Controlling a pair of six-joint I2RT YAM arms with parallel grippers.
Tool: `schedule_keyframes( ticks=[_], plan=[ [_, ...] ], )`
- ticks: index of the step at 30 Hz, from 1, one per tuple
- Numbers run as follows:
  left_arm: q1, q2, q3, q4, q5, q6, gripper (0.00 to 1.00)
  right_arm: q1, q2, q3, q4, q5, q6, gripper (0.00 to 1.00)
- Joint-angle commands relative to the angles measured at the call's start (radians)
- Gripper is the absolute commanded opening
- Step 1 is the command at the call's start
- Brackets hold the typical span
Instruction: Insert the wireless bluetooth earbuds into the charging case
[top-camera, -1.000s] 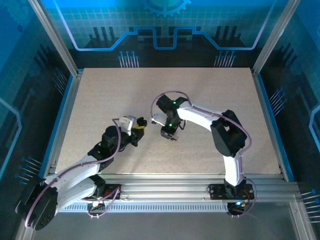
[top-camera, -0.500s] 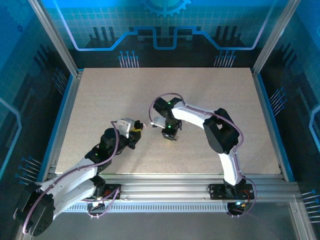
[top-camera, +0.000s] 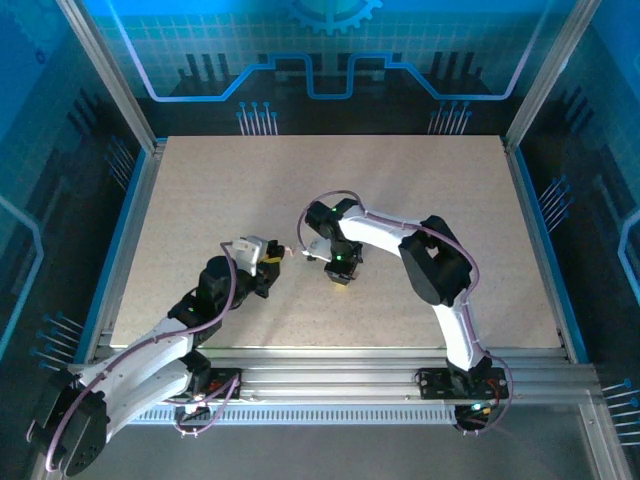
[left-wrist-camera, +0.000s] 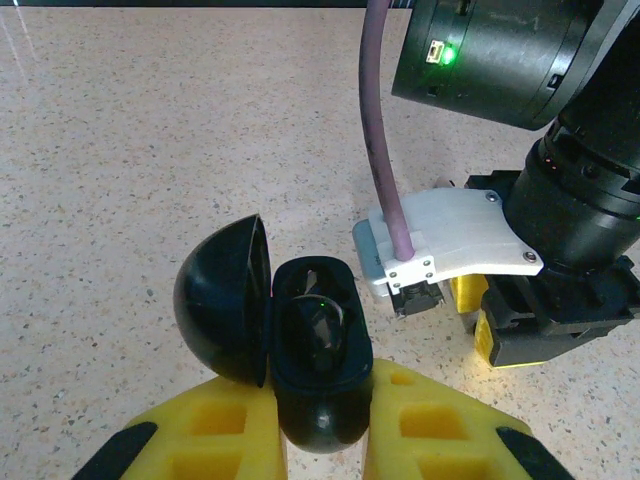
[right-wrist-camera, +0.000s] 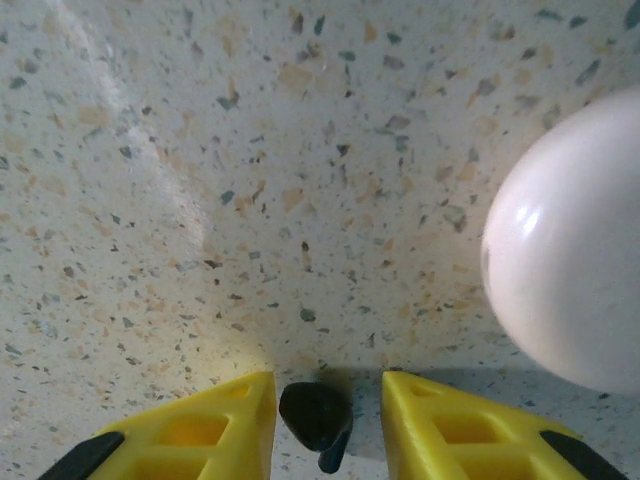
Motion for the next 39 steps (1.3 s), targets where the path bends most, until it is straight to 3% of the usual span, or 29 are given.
schedule_keyframes(
  ticks=[1, 24, 39],
  plan=[
    [0.009, -0.001, -0.003, 0.002, 0.014, 0.020, 0.18, 0.021, 0.009, 0.010, -0.035, 0.005, 0.008, 0.33],
    [0.009, 0.008, 0.019, -0.008, 0.033, 0.025, 0.18, 0.026, 0.006, -0.049, -0.013, 0.074, 0.021, 0.25],
    [0.009, 0.058, 0.030, 0.028, 0.078, 0.036, 0.18, 0.013, -0.119, -0.117, 0.090, 0.035, 0.084, 0.21]
  ],
)
